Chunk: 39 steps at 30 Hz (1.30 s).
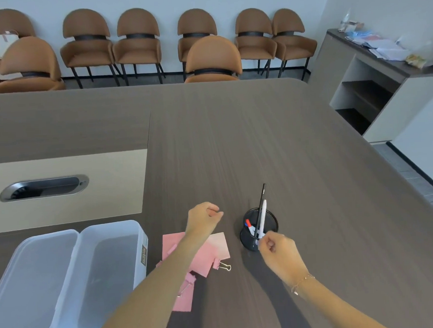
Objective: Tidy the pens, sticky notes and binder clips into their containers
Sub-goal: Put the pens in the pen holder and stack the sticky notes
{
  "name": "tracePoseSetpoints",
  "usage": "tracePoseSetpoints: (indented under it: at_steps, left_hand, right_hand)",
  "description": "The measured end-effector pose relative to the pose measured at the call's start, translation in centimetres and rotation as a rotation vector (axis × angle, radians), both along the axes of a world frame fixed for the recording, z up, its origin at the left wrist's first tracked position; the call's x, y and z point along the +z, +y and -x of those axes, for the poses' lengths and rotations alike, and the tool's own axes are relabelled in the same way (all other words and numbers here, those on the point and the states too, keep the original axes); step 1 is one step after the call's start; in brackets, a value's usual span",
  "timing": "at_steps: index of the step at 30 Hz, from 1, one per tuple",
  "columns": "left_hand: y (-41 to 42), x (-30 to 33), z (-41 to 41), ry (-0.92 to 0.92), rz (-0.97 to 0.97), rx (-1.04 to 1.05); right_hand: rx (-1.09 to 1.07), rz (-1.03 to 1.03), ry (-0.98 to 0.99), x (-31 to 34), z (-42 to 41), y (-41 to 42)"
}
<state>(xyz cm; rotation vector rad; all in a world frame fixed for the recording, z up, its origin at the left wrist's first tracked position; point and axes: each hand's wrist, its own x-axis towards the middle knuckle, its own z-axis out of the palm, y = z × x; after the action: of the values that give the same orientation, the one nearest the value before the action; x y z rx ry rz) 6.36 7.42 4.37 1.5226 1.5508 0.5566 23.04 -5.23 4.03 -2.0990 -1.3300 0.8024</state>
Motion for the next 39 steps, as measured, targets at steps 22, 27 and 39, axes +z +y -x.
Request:
tracePoseSetpoints:
  at_steps: [22, 27, 39]
  left_hand:
    - [1.5, -7.7, 8.9, 0.407, 0.187, 0.21]
    - [1.8, -8.3, 9.1, 0.452, 0.174, 0.131]
    - [2.7, -4.8, 9.7, 0.159, 0.11, 0.052]
  right_hand:
    - [0.083, 0.387, -0.258, -6.9, 9.5, 9.1]
    - [0.129, 0.477, -0.332, -6.8, 9.0, 10.0]
    - [-0.187, 0.193, 0.23, -5.7, 8.3, 9.2]
